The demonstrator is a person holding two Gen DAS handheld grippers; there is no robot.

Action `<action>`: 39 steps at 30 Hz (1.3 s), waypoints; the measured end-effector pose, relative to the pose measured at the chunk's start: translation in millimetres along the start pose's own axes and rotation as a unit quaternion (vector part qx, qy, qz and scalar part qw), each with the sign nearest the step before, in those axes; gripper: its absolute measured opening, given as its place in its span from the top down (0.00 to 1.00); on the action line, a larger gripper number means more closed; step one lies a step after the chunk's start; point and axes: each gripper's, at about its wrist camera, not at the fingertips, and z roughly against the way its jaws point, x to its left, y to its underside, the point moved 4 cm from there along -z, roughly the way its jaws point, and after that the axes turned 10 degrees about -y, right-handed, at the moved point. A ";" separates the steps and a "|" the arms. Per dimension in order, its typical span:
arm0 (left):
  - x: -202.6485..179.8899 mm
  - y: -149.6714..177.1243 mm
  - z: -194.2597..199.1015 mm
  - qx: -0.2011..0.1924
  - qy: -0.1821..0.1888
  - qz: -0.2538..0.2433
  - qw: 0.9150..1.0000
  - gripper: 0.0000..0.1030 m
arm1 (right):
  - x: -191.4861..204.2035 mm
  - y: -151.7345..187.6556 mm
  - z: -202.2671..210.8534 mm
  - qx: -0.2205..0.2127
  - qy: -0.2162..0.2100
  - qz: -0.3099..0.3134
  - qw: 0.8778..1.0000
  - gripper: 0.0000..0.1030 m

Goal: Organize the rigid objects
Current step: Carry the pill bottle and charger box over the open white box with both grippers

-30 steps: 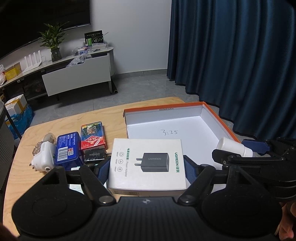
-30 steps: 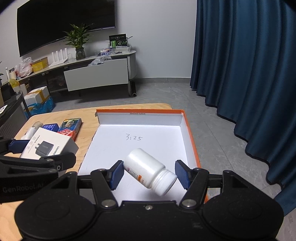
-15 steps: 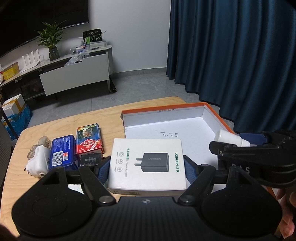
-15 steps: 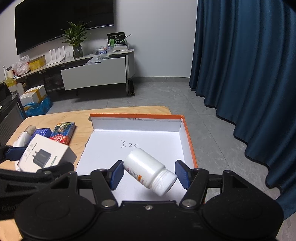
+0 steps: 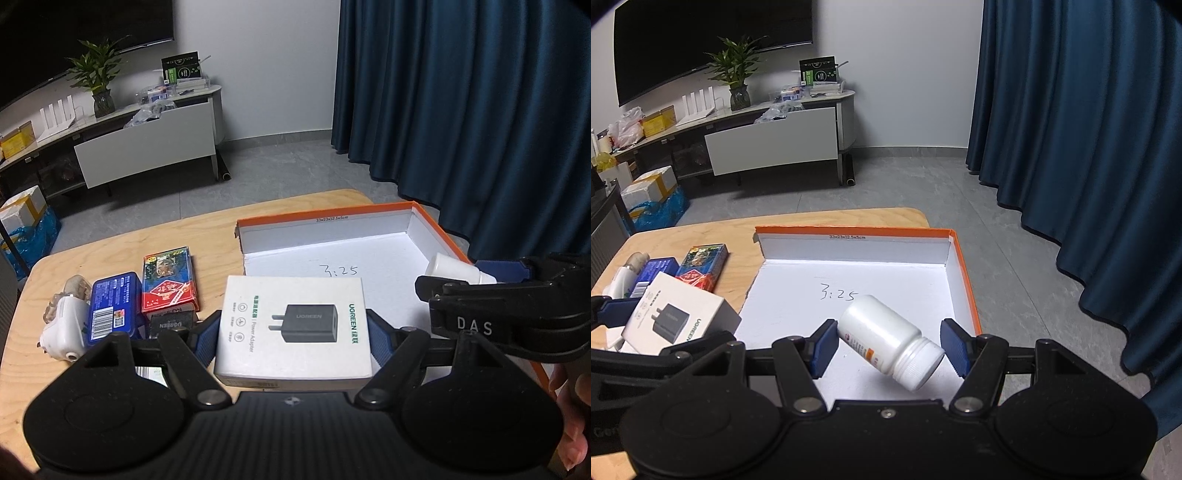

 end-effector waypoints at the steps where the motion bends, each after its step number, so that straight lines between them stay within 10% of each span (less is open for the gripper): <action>1: -0.1 -0.4 -0.6 0.000 0.000 0.000 1.000 0.23 | -0.5 0.0 -0.6 0.000 0.001 0.000 1.000 0.28; 39: -29.3 -35.5 -65.6 0.022 0.011 -0.001 1.000 0.23 | -31.4 -51.6 -80.4 0.034 0.012 -0.021 0.999 0.28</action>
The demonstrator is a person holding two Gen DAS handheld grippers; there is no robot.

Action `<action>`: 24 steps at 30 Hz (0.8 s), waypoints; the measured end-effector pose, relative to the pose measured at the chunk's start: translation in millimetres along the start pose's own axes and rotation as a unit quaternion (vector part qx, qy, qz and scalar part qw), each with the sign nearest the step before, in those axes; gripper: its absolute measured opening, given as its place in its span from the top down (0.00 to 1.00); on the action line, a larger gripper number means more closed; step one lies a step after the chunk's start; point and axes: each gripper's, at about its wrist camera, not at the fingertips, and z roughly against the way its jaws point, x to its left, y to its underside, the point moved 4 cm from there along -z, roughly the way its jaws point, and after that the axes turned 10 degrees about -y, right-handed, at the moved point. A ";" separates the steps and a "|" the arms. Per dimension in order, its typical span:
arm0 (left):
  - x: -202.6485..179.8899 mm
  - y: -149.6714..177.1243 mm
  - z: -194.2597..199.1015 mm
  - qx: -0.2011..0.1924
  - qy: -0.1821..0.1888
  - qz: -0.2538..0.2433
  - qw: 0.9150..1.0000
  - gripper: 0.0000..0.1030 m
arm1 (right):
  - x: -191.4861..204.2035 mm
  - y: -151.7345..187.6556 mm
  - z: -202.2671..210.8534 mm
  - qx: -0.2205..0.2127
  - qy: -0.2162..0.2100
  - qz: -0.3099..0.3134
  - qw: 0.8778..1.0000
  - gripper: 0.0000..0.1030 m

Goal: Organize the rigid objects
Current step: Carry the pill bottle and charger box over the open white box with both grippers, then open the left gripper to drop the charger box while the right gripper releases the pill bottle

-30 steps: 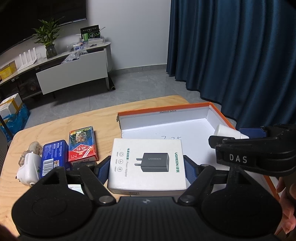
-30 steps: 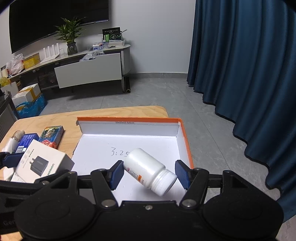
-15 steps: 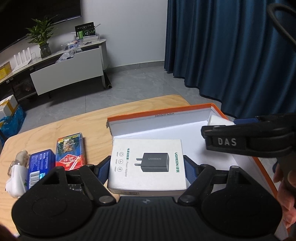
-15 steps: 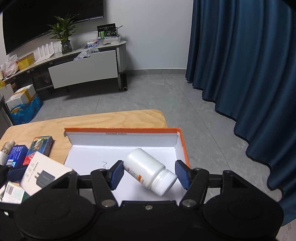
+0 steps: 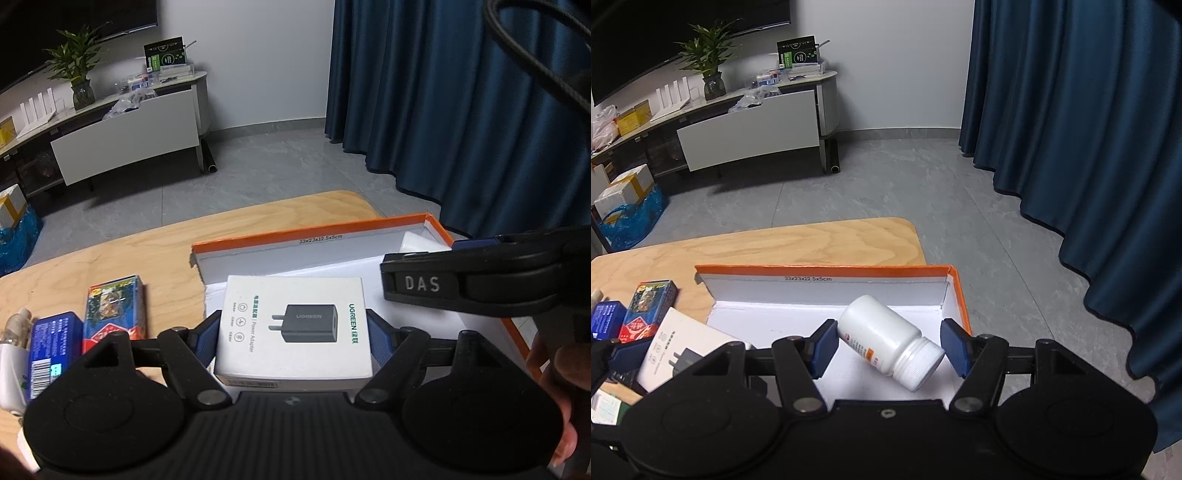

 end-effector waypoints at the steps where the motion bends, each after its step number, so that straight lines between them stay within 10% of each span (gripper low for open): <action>1: -1.0 -0.8 -1.0 -0.001 0.001 0.002 1.000 0.23 | -0.8 -0.6 -1.5 0.000 0.001 -0.001 1.000 0.28; 24: 1.6 3.0 24.3 0.005 0.009 0.019 1.000 0.13 | -4.2 9.8 42.8 -0.032 0.009 -0.020 0.999 0.24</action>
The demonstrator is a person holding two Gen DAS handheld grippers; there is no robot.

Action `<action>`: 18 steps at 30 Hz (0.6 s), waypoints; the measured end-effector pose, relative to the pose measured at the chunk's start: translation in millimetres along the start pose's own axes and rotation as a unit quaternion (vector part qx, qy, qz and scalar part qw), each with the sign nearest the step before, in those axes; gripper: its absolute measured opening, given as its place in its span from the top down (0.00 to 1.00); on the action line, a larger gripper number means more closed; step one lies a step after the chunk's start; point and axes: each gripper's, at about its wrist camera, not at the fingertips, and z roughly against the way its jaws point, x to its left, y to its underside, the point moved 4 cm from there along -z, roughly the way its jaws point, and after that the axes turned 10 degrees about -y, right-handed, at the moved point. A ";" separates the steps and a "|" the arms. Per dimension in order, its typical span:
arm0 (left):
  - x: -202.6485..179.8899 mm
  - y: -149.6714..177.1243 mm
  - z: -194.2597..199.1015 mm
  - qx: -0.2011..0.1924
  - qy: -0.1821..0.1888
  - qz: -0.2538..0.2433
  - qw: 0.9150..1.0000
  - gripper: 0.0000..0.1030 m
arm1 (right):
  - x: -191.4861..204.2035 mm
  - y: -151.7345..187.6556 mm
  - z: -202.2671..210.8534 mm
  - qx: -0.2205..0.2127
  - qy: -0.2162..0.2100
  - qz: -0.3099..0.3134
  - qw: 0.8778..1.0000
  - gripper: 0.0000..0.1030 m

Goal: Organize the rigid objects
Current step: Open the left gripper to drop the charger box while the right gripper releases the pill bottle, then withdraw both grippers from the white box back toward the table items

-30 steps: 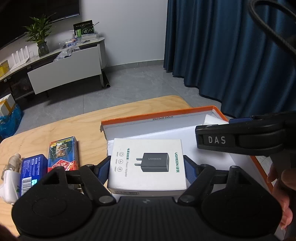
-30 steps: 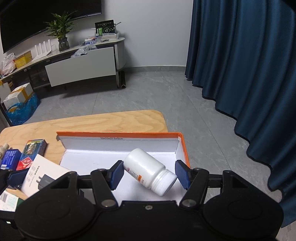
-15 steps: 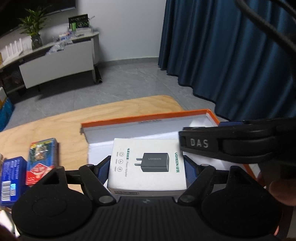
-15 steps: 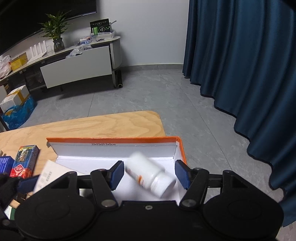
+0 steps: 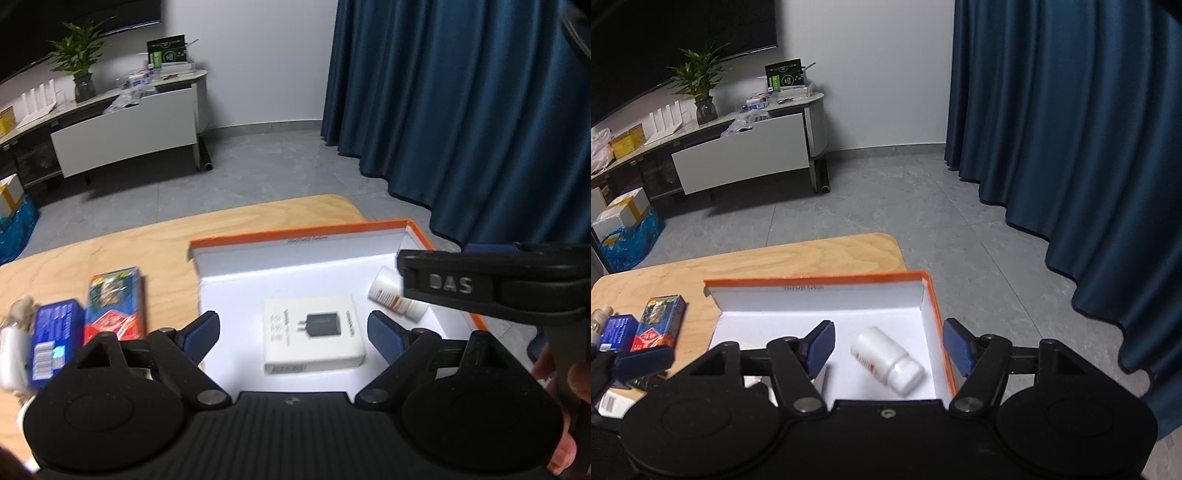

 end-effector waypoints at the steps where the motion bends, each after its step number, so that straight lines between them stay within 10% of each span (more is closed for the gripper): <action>1: 2.2 2.1 2.3 0.001 -0.004 0.001 1.000 0.13 | 0.2 2.8 3.1 0.001 0.001 0.000 1.000 0.24; 18: 29.2 26.6 38.1 -0.005 -0.031 0.012 0.999 0.13 | 14.2 42.2 45.9 0.006 -0.002 -0.011 1.000 0.24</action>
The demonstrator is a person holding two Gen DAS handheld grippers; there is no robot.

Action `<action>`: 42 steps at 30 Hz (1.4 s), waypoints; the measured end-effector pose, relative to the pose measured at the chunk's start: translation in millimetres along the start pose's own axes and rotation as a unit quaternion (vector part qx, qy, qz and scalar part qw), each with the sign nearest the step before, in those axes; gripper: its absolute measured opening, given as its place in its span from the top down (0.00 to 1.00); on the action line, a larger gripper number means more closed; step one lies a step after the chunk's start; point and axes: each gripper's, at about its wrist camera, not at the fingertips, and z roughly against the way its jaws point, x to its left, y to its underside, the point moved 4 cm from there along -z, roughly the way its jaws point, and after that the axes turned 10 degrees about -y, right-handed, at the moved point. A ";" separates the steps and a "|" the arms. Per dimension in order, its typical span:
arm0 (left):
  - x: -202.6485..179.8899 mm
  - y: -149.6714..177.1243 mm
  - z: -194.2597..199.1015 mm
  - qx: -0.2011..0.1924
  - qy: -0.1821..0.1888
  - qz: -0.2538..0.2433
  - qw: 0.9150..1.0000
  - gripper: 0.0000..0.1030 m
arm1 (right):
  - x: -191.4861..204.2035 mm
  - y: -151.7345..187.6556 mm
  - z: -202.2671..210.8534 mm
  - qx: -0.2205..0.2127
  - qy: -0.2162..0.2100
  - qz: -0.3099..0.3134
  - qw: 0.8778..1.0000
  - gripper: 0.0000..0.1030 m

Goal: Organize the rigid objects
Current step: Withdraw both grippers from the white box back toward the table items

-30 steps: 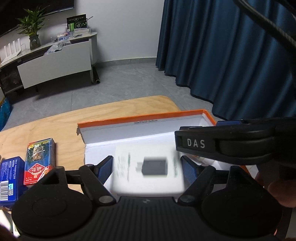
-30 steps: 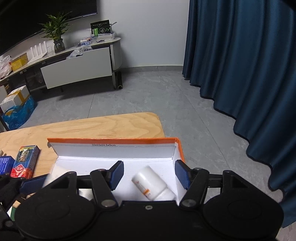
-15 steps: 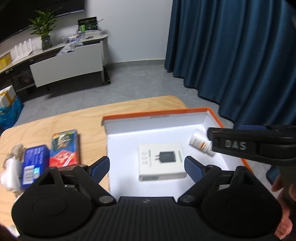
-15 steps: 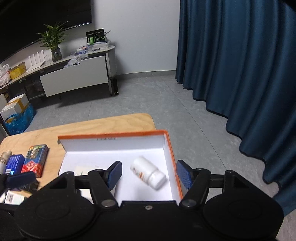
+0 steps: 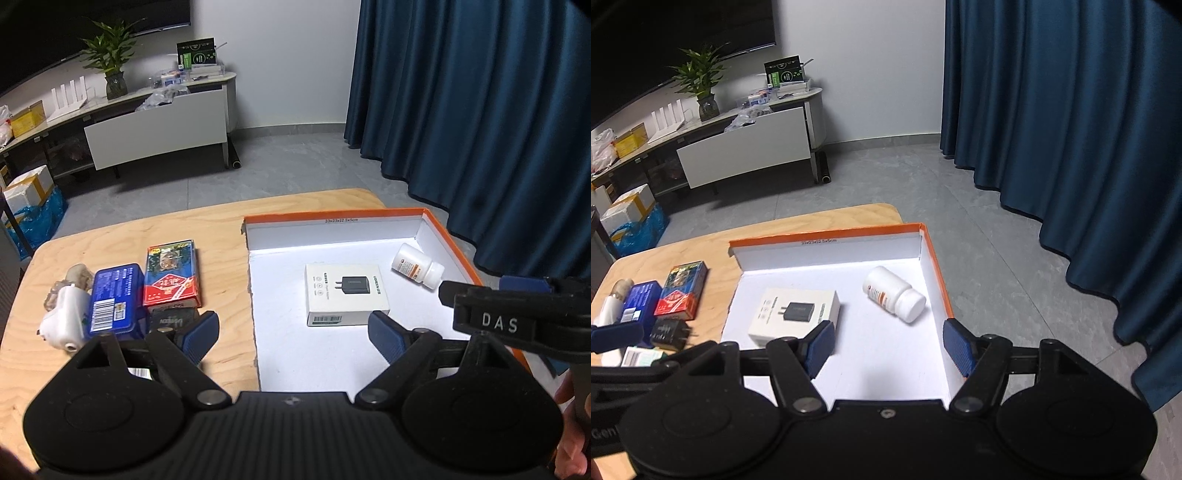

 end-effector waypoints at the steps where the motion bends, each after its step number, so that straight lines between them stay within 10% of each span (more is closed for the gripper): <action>1: 0.8 0.8 2.1 -0.002 0.000 0.000 1.000 0.13 | 1.4 1.5 2.3 0.000 -0.001 0.001 1.000 0.24; 42: 118.7 66.2 34.6 0.009 -0.072 0.063 0.995 0.13 | 133.4 71.8 2.5 0.055 -0.088 0.066 0.992 0.24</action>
